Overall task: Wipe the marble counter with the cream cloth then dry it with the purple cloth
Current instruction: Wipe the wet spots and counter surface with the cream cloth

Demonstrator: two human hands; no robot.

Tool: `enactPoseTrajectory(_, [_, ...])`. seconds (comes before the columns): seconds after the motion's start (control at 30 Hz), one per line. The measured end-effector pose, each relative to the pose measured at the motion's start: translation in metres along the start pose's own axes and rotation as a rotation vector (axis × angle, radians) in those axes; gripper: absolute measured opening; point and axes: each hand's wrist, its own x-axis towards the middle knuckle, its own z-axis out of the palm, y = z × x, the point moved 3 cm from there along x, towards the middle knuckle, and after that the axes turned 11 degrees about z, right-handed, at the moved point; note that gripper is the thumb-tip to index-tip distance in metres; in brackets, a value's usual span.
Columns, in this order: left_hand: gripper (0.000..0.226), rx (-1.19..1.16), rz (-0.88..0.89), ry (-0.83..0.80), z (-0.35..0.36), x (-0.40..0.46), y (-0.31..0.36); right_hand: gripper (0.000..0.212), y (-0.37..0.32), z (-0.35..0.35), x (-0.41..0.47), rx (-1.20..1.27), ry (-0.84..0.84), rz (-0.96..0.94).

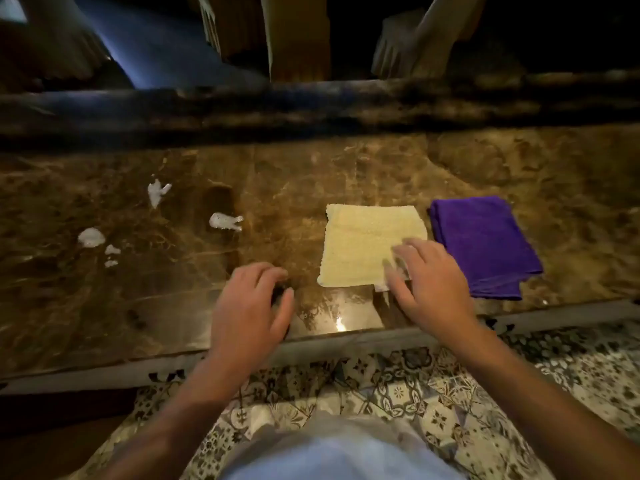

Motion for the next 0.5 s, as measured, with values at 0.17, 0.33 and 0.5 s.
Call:
enactPoseTrajectory(0.17, [0.062, 0.099, -0.109, -0.164, 0.057, 0.087, -0.013, 0.070, 0.028, 0.020, 0.074, -0.315, -0.083, 0.214])
enactPoseTrajectory(0.33, [0.085, 0.193, -0.125, -0.316, 0.105, 0.129, -0.013, 0.080, 0.031, 0.040, 0.088, -0.375, -0.077, 0.288])
enactPoseTrajectory(0.5, [0.065, 0.200, -0.102, -0.188, 0.110, 0.134, 0.006, 0.053, 0.024, 0.039, 0.082, -0.340, 0.058, 0.200])
